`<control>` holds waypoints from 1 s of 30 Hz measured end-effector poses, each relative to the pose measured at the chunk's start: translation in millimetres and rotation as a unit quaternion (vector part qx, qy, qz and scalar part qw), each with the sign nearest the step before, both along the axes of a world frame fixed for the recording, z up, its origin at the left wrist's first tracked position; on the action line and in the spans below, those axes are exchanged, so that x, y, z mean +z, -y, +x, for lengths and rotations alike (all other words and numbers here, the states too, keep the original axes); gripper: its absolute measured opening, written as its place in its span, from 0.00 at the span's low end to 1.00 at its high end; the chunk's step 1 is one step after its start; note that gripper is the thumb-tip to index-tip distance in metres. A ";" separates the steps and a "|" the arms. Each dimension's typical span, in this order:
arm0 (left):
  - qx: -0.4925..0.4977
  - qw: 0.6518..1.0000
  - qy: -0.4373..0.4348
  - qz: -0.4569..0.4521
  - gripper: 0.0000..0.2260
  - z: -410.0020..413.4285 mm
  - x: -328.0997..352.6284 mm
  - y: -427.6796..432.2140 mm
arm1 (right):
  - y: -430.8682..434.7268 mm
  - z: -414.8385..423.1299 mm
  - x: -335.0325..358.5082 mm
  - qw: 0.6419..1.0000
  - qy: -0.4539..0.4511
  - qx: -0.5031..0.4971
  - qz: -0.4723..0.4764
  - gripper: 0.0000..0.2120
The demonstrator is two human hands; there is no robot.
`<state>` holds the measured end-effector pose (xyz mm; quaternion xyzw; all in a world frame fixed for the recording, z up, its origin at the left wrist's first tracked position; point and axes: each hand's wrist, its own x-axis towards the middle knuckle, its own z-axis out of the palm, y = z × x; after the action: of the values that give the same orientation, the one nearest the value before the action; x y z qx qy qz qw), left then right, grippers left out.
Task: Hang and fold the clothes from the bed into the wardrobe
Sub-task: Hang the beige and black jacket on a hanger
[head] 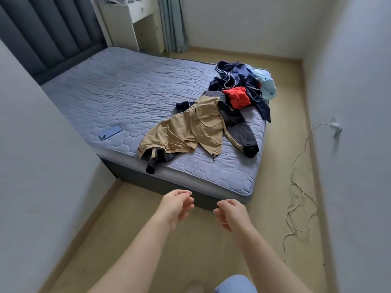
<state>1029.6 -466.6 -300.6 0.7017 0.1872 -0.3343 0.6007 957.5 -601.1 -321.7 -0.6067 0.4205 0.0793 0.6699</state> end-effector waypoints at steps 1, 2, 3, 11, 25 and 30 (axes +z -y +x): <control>0.006 1.000 -0.004 -0.002 0.07 7.3 -1.5 6.3 | 6.4 4.2 -0.6 1.000 -0.006 -0.005 0.002 0.04; 0.010 1.000 -0.007 0.001 0.07 16.0 -3.6 15.1 | 15.3 11.4 -1.8 1.000 -0.011 -0.007 0.003 0.04; 0.015 1.000 -0.011 0.002 0.08 26.1 -7.8 25.5 | 25.9 21.4 -4.1 1.000 -0.014 -0.007 0.004 0.04; 0.069 0.997 -0.044 0.008 0.07 99.5 -33.6 123.6 | 131.3 105.9 -21.2 0.999 -0.032 0.041 0.006 0.06; 0.165 0.975 -0.136 0.066 0.07 205.5 -70.6 219.5 | 231.2 247.5 -58.6 0.978 -0.121 0.170 0.000 0.05; 0.161 0.971 -0.152 0.089 0.08 261.8 -85.0 226.6 | 236.4 307.6 -68.6 0.973 -0.143 0.182 0.009 0.04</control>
<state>1291.4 -693.2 -385.7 0.6537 0.4155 -0.3180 0.5467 1265.0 -837.5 -390.2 -0.6497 0.3937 0.2897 0.5822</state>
